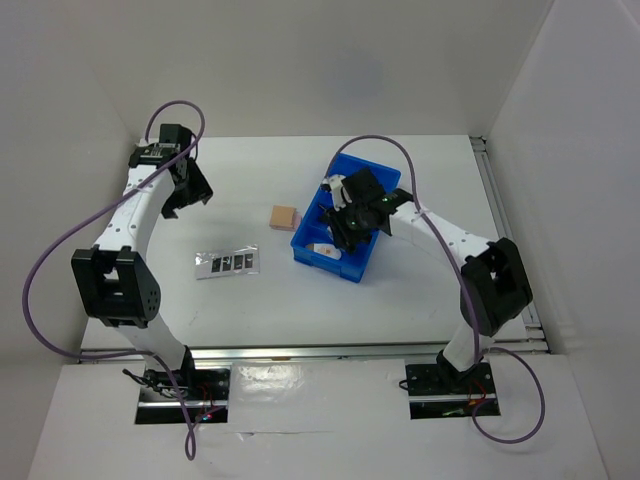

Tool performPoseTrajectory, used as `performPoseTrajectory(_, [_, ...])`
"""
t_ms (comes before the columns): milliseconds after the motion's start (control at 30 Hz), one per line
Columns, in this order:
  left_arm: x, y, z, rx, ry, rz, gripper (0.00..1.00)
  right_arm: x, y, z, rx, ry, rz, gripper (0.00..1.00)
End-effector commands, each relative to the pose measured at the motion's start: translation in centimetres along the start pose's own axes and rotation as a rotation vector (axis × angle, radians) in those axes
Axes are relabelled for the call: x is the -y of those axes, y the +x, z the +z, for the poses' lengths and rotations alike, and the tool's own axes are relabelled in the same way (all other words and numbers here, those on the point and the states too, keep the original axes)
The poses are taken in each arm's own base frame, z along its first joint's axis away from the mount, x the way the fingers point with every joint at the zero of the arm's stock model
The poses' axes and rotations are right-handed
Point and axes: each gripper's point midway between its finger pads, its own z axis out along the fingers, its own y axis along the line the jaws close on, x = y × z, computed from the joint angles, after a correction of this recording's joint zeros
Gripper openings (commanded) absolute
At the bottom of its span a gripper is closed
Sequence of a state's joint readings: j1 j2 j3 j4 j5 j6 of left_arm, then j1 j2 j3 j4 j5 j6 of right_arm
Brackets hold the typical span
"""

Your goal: Organize the makeup

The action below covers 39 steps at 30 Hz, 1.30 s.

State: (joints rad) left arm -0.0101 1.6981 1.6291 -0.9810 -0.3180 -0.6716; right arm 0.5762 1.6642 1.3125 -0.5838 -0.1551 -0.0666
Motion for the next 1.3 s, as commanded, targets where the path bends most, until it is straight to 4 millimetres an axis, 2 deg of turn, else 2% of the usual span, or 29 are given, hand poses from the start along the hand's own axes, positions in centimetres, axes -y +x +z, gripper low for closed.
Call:
performPoseTrajectory(0, [0.8,-0.3,-0.8,0.016,0.060,0.026,0.84,-0.8,-0.8,-0.4,0.051,-0.027,0.007,0.27])
performPoseTrajectory(67, [1.1,0.0,-1.4,0.008,0.092,0.024,0.84,-0.5,-0.2,0.4,0.027,-0.016,0.002,0.27])
performPoseTrajectory(200, [0.7,0.6,-2.1,0.004,0.102,0.014,0.83,-0.1,-1.1,0.7,0.022,-0.006,-0.021,0.27])
performPoseTrajectory(267, [0.3,1.6,-2.3,-0.039,0.089,-0.001,0.83,-0.1,-0.7,0.7,-0.013,-0.007,-0.015,0.27])
performPoseTrajectory(300, [0.3,2.0,-2.4,-0.055,0.089,-0.007,0.83,-0.1,-1.3,0.9,-0.013,-0.007,-0.015,0.27])
performPoseTrajectory(433, [1.1,3.9,-2.8,-0.122,0.123,-0.014,0.83,0.0,-1.9,0.9,-0.036,0.003,0.022,0.26])
performPoseTrajectory(567, [1.7,4.5,-2.6,-0.158,0.107,0.006,0.83,-0.3,-2.7,0.8,-0.049,0.007,0.027,0.26])
performPoseTrajectory(767, [2.1,4.8,-2.9,-0.178,0.108,0.008,0.83,-0.7,-1.8,1.5,-0.102,0.002,0.039,0.24])
performPoseTrajectory(900, [1.9,4.9,-3.0,-0.178,0.108,0.008,0.83,-0.2,0.7,2.2,-0.163,0.024,0.046,0.26])
performPoseTrajectory(933, [1.8,4.8,-3.0,-0.172,0.100,0.008,0.83,-0.1,0.9,2.1,-0.164,0.033,0.045,0.29])
performPoseTrajectory(1000, [1.7,4.7,-3.5,-0.155,0.114,0.003,0.83,0.1,1.0,1.9,-0.157,0.044,0.043,0.45])
performPoseTrajectory(1033, [1.8,4.7,-3.3,-0.153,0.115,0.003,0.83,0.0,0.7,1.6,-0.139,0.044,0.050,0.64])
performPoseTrajectory(1100, [1.9,4.8,-3.8,-0.143,0.128,0.017,0.83,0.0,0.5,1.4,-0.120,0.044,0.048,0.78])
performPoseTrajectory(1167, [2.4,4.5,-4.5,-0.139,0.162,0.012,0.83,-0.1,-0.3,1.2,-0.088,0.045,0.058,0.84])
performPoseTrajectory(1267, [3.3,4.0,-5.5,-0.119,0.200,0.045,0.83,-0.1,-2.2,0.9,-0.007,0.069,0.066,0.84])
